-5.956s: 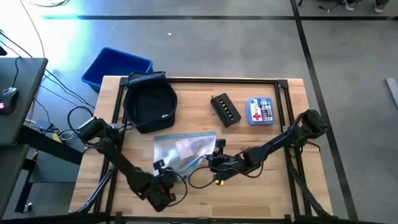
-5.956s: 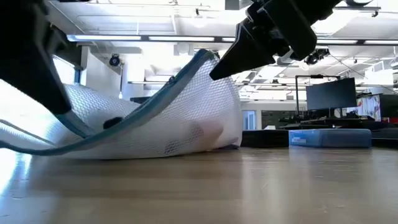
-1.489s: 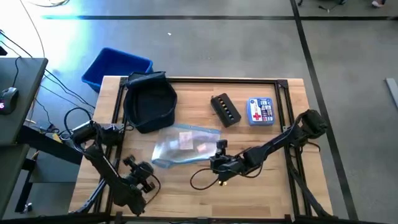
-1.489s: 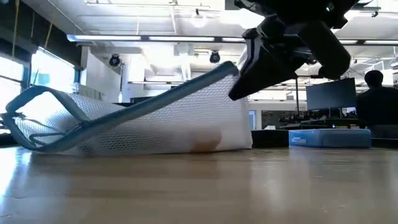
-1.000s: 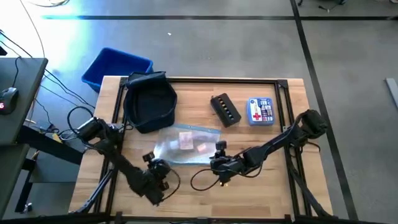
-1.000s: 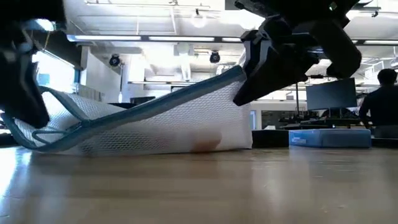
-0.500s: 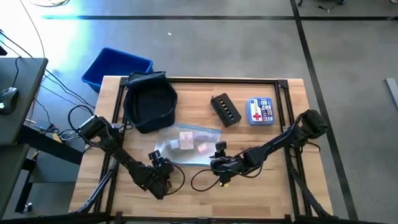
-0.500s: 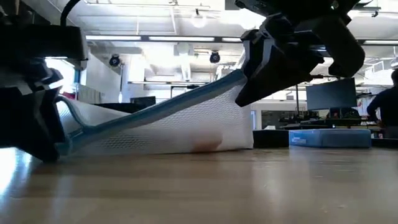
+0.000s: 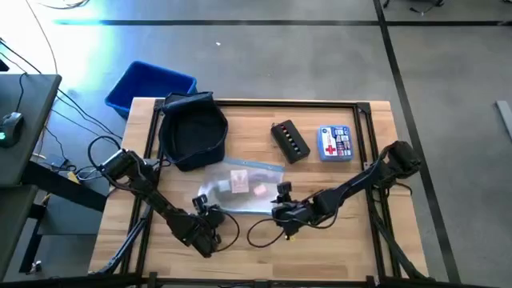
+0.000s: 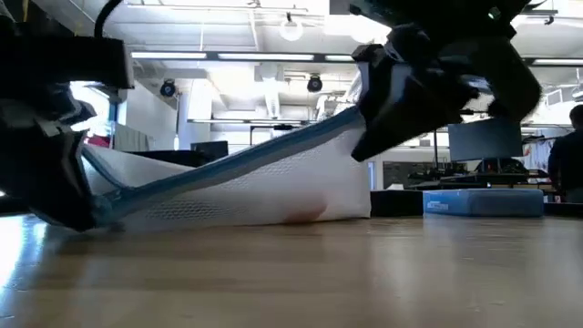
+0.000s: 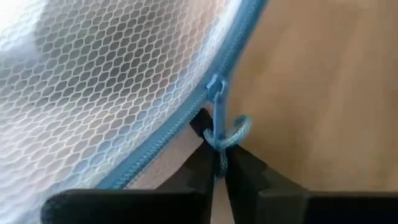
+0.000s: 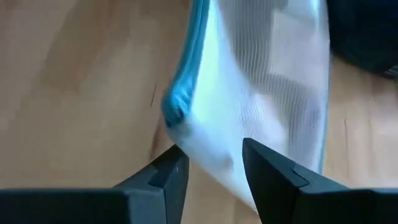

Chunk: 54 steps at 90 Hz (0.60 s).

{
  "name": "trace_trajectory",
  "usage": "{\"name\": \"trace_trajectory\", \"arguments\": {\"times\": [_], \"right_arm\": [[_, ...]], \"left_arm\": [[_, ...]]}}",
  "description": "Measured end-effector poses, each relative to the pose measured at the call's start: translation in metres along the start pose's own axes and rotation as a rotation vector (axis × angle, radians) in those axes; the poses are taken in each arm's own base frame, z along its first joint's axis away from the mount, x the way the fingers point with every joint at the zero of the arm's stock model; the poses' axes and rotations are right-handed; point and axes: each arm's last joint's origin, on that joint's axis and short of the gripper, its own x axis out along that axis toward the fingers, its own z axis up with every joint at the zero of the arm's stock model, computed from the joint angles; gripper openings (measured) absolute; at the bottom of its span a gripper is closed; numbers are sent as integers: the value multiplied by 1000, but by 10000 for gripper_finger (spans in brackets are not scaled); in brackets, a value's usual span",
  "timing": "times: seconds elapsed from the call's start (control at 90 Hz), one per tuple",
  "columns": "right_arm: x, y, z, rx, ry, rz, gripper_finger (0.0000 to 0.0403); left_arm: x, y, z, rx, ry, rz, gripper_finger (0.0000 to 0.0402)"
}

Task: Unpack backpack
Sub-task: Close the white zip bag

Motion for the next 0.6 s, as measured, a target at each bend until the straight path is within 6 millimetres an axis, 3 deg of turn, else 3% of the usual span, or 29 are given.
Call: {"name": "trace_trajectory", "arguments": {"times": [0.222, 0.422, 0.511, 0.6], "right_arm": [[-13, 20, -8, -240, 53, -13, 136], [-36, 44, -14, -418, 66, -346, 136], [-44, 54, -9, -386, -6, -407, 136], [-46, 62, 2, -252, -124, -288, 136]], "left_arm": [[-17, -14, 9, 46, -17, -78, 3], [-23, -18, 15, 43, -51, -91, 1], [-24, -19, 16, 36, -61, -95, 0], [-24, -20, 17, 27, -69, -107, 0]]}}
